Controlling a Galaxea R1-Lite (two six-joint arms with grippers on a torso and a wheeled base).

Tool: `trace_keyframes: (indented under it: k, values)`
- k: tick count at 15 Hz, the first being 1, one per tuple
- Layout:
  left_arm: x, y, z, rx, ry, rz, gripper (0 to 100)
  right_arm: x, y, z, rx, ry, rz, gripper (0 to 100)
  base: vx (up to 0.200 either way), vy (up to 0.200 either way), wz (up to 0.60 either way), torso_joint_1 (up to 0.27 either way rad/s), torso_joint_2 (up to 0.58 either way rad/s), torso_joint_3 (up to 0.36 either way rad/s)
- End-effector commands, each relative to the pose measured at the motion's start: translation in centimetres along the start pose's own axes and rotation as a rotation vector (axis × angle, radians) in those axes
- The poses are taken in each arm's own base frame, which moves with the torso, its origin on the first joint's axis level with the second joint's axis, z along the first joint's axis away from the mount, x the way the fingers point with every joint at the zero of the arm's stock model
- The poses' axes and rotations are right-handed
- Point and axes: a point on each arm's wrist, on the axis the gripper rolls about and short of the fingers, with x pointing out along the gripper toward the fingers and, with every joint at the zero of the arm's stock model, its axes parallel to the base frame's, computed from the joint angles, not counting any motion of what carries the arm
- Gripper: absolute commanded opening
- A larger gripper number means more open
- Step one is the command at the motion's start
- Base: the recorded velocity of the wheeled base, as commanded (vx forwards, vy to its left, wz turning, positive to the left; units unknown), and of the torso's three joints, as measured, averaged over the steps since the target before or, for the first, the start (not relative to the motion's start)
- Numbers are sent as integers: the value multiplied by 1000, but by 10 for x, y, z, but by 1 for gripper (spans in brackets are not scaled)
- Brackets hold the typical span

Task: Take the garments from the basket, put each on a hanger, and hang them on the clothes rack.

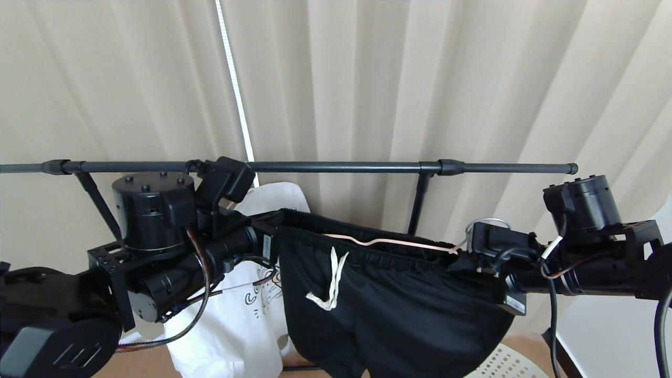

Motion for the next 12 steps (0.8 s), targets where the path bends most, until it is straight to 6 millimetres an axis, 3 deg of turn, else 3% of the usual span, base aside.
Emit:
trace_keyframes:
  k: [1,6,12]
  values:
    - [-8,-8,22,12,-41,3,0,6,2,0,-3,15,14,0,0,0,0,0,0,0]
    - [-27,-9,37,47,15,30,0,27,4,-5,-6,43,21,0,0,0,0,0,0,0]
    - [-45,-32,50,91,85,-36,0,39,4,-4,-11,96,4,0,0,0,0,0,0,0]
